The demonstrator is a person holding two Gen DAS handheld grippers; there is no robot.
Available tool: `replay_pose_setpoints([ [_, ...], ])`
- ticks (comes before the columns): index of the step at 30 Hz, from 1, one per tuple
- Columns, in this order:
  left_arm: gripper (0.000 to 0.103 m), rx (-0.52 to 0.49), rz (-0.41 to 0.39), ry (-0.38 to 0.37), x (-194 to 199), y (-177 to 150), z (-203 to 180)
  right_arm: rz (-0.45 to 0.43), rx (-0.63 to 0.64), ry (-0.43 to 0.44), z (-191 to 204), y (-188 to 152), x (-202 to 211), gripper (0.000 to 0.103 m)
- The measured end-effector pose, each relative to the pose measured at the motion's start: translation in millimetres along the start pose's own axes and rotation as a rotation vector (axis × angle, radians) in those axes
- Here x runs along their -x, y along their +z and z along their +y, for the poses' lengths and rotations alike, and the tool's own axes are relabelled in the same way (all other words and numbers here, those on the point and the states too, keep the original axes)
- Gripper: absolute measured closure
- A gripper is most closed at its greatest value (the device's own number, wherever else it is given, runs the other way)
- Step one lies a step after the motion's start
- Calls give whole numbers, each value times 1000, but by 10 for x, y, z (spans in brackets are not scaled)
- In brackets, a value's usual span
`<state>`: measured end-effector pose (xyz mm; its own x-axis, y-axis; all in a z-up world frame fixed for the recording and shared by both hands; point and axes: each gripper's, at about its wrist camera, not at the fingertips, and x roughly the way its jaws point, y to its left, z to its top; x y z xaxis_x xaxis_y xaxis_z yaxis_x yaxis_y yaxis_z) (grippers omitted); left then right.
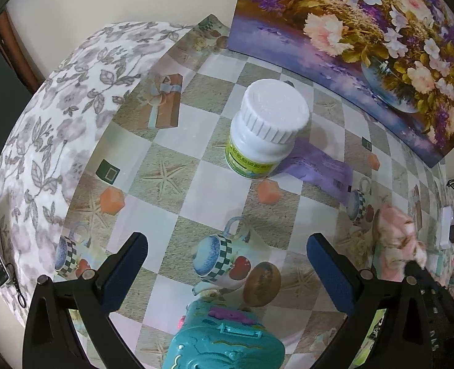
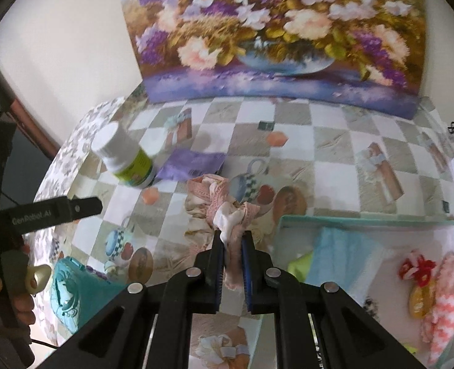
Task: Organize soft objects
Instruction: 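Lift the scrunchie with the right tool while the left tool moves toward the purple packet, then lower the left tool onto the purple packet and close it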
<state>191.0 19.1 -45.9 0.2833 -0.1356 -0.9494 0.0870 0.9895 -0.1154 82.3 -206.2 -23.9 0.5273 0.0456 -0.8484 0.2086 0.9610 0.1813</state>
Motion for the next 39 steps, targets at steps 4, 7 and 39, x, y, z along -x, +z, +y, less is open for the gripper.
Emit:
replay_pose_setpoints([
  [4,0,24,5,-24,-13,19,-61,-15,-14,-8,-90,37,35,92],
  [7,0,20,-2,-15,-2,33,-192,-20,-23,-8,-145,56,45,92],
  [39,1,209,74,-13,-797,485,-959,-123,-111,-56,-777,382,254,92],
])
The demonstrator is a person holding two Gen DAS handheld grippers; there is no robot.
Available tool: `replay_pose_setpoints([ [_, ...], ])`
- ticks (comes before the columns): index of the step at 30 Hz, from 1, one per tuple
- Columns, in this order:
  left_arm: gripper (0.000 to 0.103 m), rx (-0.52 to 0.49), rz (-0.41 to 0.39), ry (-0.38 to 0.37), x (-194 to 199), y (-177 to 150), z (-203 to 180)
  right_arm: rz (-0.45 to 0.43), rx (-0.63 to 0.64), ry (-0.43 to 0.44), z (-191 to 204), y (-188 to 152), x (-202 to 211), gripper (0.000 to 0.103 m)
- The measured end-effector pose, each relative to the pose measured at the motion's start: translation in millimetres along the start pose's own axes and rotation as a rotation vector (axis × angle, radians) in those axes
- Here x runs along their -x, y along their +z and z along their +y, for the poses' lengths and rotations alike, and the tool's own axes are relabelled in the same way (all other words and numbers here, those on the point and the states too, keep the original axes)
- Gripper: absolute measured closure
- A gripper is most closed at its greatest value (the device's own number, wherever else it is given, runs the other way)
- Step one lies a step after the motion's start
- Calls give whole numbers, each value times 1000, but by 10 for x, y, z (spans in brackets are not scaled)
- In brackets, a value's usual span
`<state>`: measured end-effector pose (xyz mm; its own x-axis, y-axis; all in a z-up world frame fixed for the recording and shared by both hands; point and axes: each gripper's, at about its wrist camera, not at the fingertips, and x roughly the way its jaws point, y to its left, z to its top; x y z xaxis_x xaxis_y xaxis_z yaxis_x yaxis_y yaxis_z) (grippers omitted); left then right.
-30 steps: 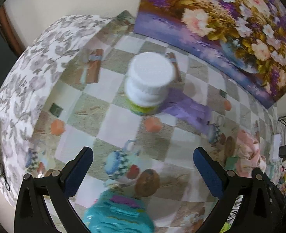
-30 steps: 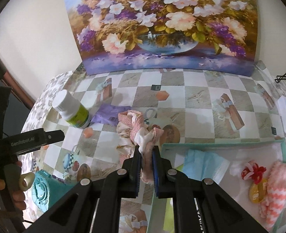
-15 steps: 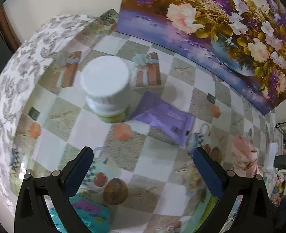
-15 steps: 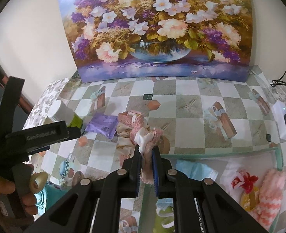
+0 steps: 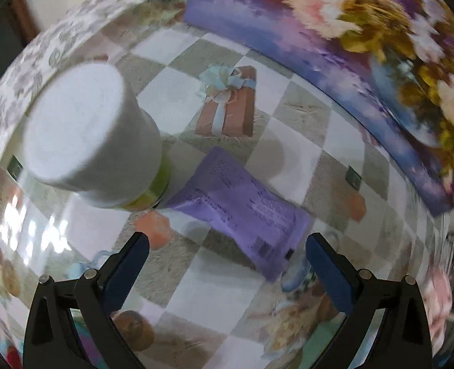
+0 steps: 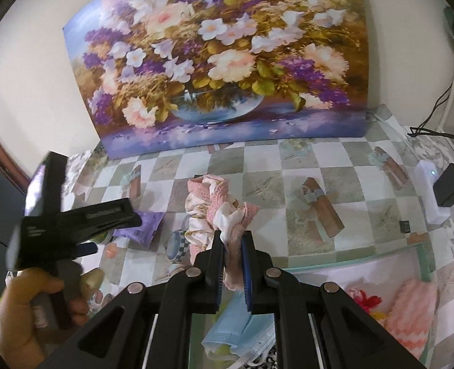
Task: Organize soft objects
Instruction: 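Lower the left tool onto the purple packet and close it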
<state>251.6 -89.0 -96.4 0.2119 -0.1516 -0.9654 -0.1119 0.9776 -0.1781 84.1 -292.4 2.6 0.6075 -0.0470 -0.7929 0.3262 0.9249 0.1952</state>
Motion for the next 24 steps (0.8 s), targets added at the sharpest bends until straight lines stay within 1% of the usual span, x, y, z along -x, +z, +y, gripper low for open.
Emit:
replay_pose_setpoints([
  [2,1,28,-1,5,-63,26,-4,-5,1,3,-6,2,14,92],
  [6,1,111,-24,30,-133,76,27,-7,1,11,-15,9,22,92],
  [8,1,134,-36,30,-151,99,26,-9,3,14,-15,6,26,92],
  [11,1,129,-65,52,-163,127,-47,-10,2,8,-21,11,32,92],
  [14,1,132,-70,71,-201,166,-108,-4,4,7,-21,5,20,92],
  [17,1,108,-80,118,-273,201,-193,-2,8,2,-15,14,20,92],
  [21,1,79,-76,177,-395,165,-272,-2,18,5,4,15,23,92],
  [22,1,67,-92,187,-392,148,-290,-2,20,4,6,14,23,92],
  [24,3,56,-95,184,-396,110,-307,-1,19,2,2,12,19,92],
])
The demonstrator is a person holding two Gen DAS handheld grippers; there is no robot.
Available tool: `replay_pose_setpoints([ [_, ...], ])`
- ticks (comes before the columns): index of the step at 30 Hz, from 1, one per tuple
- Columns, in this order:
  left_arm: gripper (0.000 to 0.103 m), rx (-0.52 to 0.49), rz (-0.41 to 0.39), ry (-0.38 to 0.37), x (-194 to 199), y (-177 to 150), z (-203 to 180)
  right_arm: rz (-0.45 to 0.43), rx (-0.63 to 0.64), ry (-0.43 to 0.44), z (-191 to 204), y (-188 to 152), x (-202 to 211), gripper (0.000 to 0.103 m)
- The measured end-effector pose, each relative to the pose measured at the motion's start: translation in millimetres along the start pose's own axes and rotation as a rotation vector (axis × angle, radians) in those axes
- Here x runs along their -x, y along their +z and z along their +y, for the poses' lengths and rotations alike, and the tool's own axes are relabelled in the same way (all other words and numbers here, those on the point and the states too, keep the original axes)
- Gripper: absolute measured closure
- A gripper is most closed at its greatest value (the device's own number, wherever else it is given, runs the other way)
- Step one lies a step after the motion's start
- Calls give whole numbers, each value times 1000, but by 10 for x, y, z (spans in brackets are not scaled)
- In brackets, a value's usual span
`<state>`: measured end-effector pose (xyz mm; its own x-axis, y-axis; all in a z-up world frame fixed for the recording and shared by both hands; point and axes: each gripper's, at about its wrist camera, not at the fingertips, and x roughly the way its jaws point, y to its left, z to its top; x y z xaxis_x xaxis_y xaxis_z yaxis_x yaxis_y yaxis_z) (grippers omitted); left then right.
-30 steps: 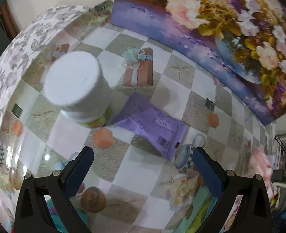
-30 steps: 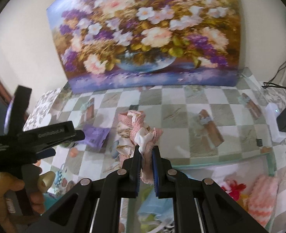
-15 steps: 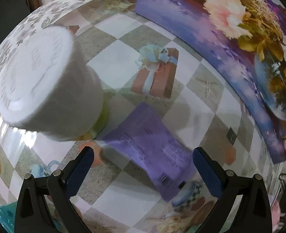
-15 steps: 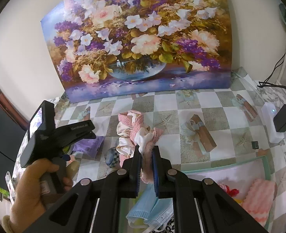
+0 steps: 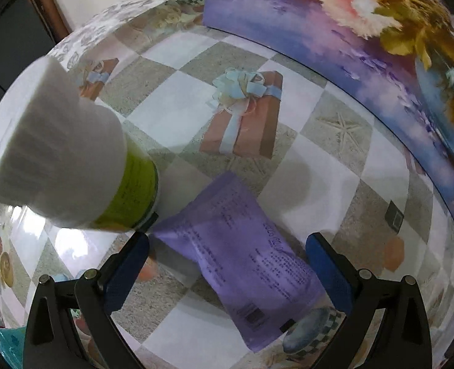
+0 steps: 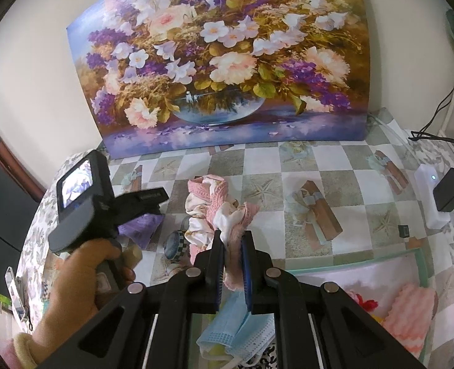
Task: Organize soft objects
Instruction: 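Lower the left tool onto the purple packet and close it, then lift the purple packet with the left tool while the right tool carries the scrunchie over the tray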
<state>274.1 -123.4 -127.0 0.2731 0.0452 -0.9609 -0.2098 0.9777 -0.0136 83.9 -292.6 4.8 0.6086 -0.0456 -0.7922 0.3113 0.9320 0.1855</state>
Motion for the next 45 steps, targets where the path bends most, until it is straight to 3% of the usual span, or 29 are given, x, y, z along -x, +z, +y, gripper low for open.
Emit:
replay_pose_setpoints([
  [2,10,-22,-12,-7,41,-75,-26,2,2,-1,3,-1,-2,92],
  [7,43,-86,-40,-27,165,-198,-66,7,0,-5,4,-11,6,92],
  [12,52,-135,-53,-42,219,-342,-136,11,1,-11,8,-26,33,92],
  [14,55,-142,-50,-52,274,-425,15,12,-6,-11,3,-36,54,92],
  [20,58,-165,-38,-85,429,-688,208,13,-23,2,51,-77,146,92],
  [32,62,-187,-32,-246,894,-1183,495,1,17,-6,247,-334,482,92],
  [45,62,-234,-207,-405,1924,-1318,807,-70,22,-46,245,-549,978,92],
])
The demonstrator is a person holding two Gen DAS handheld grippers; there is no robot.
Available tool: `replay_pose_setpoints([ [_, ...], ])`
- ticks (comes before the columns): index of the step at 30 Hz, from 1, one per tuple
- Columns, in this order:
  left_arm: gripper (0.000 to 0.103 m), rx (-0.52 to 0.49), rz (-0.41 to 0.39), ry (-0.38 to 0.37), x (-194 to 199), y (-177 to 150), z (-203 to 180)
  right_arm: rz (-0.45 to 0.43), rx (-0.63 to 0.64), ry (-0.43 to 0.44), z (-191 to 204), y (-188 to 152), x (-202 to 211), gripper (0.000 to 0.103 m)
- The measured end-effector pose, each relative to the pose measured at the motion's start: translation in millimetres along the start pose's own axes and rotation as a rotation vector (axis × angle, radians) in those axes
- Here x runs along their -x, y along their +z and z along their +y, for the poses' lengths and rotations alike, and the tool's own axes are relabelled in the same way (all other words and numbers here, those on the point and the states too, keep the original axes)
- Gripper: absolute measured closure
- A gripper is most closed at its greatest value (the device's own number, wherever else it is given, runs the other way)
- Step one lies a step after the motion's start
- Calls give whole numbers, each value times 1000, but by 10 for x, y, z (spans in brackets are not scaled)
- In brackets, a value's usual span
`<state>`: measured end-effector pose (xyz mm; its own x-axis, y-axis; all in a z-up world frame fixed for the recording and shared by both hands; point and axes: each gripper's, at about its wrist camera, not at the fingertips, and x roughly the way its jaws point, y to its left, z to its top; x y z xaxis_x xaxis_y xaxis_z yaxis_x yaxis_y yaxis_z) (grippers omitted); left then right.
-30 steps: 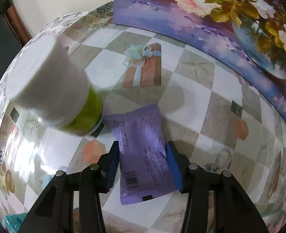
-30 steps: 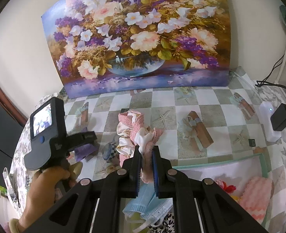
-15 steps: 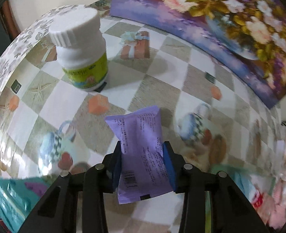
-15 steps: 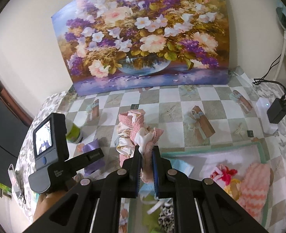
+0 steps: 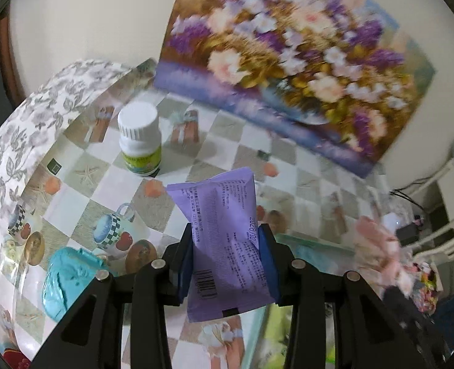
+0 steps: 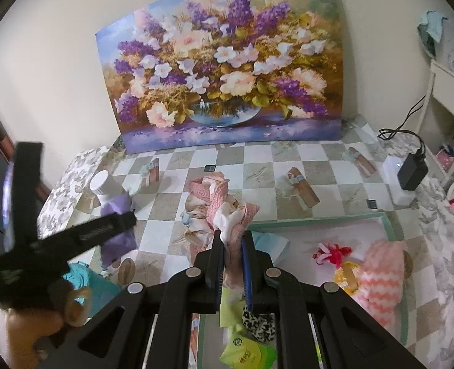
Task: Organize soft objects
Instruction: 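Lift the purple packet with the left tool while the right tool carries the scrunchie over the tray, then open the right tool to drop the scrunchie while the left tool releases the purple packet into the tray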
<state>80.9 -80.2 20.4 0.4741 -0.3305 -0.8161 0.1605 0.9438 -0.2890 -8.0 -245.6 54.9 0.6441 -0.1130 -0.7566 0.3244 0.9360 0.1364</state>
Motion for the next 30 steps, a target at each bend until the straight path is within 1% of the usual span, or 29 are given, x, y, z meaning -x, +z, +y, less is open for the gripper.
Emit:
replay_pose_setpoints([
  [5,62,-62,-40,-46,219,-143,-124,-26,-21,-12,-79,-131,185,92],
  [7,62,-83,-43,-62,289,-221,-163,-35,-34,-28,-135,-185,246,92],
  [10,62,-120,-32,-83,330,-358,-224,-37,-65,-40,-245,-285,298,92],
  [16,61,-208,19,-113,291,-632,-412,-5,-121,-74,-481,-489,280,92],
  [19,61,-270,53,-114,209,-760,-562,33,-162,-97,-616,-576,211,92],
  [23,61,-333,115,-112,-1,-907,-734,125,-203,-108,-755,-688,-34,92],
  [27,61,-358,180,-101,-206,-1015,-807,187,-220,-120,-830,-790,-195,91],
  [30,61,-372,198,-87,-286,-1061,-841,225,-222,-124,-862,-846,-306,91],
])
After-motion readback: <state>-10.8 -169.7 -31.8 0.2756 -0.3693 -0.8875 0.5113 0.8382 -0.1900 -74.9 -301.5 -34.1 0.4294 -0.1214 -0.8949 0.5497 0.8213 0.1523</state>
